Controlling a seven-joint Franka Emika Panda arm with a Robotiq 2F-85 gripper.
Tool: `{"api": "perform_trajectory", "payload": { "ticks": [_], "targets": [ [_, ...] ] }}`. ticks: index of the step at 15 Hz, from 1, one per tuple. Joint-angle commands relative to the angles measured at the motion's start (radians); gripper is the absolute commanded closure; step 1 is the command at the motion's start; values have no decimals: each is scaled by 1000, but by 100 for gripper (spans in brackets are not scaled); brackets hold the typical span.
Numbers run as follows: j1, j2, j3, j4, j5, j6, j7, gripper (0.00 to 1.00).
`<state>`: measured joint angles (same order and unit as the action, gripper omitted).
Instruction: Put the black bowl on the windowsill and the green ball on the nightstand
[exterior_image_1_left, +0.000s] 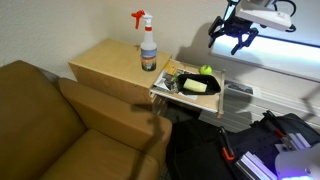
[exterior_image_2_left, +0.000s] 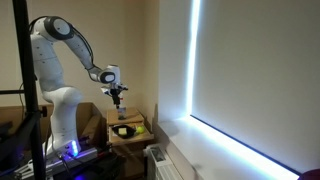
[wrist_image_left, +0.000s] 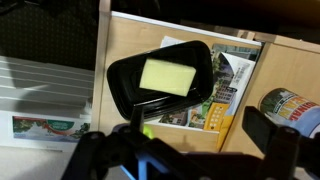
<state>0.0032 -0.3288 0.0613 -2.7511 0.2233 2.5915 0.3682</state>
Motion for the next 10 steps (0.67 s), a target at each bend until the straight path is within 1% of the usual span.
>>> {"api": "perform_trajectory", "payload": {
  "ticks": [1,3,4,7,8,10],
  "targets": [
    [-2,-2,1,2,0,-3,0,0],
    [-2,-6,2,4,0,-3,0,0],
    [-45,48,25,-3,-64,27,53,0],
    [-65,119,14,-41,-88,85,102,0],
    [-73,156,8,-34,-91,113,118,0],
    [-71,229,-10,-32,-69,197,126,0]
  ]
}}
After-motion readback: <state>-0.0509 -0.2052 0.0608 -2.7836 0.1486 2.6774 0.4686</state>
